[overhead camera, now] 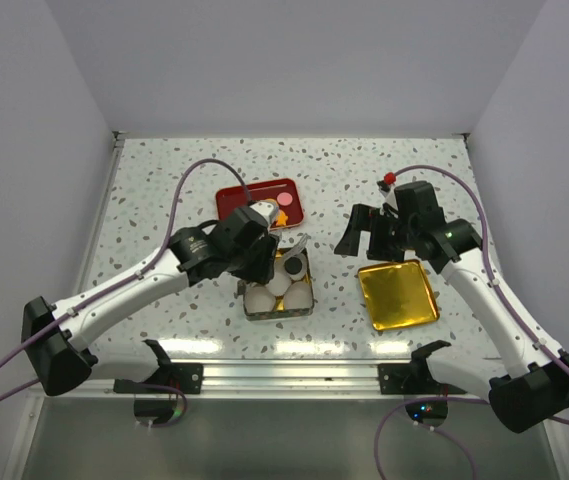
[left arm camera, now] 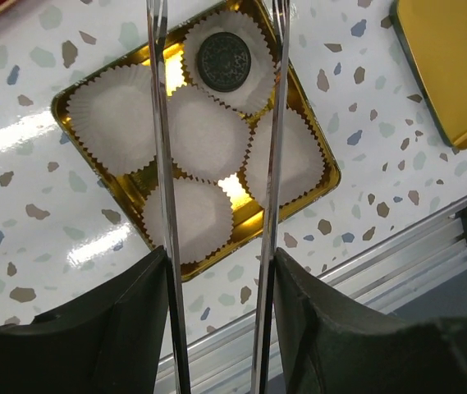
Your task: Pack the cookies
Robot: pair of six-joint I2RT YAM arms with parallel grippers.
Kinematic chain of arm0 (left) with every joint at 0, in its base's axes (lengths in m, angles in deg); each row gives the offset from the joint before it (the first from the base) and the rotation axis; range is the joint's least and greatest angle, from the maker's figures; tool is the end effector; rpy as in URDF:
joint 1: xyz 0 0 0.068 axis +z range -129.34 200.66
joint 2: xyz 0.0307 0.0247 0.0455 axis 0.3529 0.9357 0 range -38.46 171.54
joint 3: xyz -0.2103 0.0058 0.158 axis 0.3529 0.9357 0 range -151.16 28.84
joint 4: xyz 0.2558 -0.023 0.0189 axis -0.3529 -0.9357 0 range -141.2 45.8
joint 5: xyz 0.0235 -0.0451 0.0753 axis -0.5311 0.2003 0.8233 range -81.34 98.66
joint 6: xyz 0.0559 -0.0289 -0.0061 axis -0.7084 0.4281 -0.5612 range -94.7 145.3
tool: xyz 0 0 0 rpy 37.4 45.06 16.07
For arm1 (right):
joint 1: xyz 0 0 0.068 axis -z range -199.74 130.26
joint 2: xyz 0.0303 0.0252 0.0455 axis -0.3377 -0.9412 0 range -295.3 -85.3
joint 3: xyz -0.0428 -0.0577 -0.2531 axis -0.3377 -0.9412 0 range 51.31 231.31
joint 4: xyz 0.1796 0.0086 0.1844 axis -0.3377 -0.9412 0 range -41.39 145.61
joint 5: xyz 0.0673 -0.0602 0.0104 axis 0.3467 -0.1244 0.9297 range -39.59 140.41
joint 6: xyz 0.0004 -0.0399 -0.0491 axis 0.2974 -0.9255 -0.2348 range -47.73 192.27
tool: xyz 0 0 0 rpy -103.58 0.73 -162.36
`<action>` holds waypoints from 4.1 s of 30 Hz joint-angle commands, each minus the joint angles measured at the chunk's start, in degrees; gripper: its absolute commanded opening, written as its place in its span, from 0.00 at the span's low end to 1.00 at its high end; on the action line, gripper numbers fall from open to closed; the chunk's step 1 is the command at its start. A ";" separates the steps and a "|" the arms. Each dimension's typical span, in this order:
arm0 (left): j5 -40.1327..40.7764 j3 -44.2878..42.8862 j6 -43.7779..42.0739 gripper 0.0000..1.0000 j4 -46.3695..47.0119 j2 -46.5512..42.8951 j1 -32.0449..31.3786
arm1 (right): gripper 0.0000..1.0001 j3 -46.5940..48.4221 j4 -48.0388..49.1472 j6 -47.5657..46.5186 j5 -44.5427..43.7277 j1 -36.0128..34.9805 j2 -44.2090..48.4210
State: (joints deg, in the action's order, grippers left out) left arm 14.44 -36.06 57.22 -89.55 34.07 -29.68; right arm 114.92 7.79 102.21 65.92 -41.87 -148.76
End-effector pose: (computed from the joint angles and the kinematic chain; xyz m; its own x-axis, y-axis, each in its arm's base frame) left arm 0.1723 -0.2002 0.2856 -0.8170 0.1613 -0.5536 0.3479 0.9036 -0.2501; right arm 0.2068 0.0981 0.3120 -0.8578 0.1703 -0.4850 -0.1174 0.8537 0.5074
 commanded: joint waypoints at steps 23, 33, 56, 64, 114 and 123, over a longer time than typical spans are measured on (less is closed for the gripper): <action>9.25 -18.76 -3.97 0.56 -8.62 15.79 11.32 | 0.99 -1.39 -0.61 -1.10 -1.53 -0.46 1.76; 9.51 -18.77 -3.80 0.56 -8.71 19.31 11.32 | 0.99 -1.39 -0.18 -1.46 -2.24 -1.60 1.06; 8.72 -20.00 -2.65 0.50 -7.22 26.34 11.85 | 0.99 -1.30 -0.18 -2.51 -3.73 -3.71 0.45; 7.84 -20.87 -2.65 0.47 -7.39 27.66 12.82 | 0.99 -0.42 0.09 -2.42 -3.56 -4.24 -0.70; -7.10 5.40 3.06 0.32 -8.18 -12.85 1.13 | 0.99 2.65 -0.09 -1.46 -4.26 -4.32 -5.27; -6.40 8.57 4.64 0.33 -5.20 -13.03 0.51 | 0.99 1.43 -0.70 -1.46 -4.17 -4.41 -4.13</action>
State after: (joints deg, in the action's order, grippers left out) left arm 7.82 -27.67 59.84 -99.01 22.14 -28.70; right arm 116.98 6.72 100.30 61.68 -46.04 -154.77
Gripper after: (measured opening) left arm 0.419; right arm 0.986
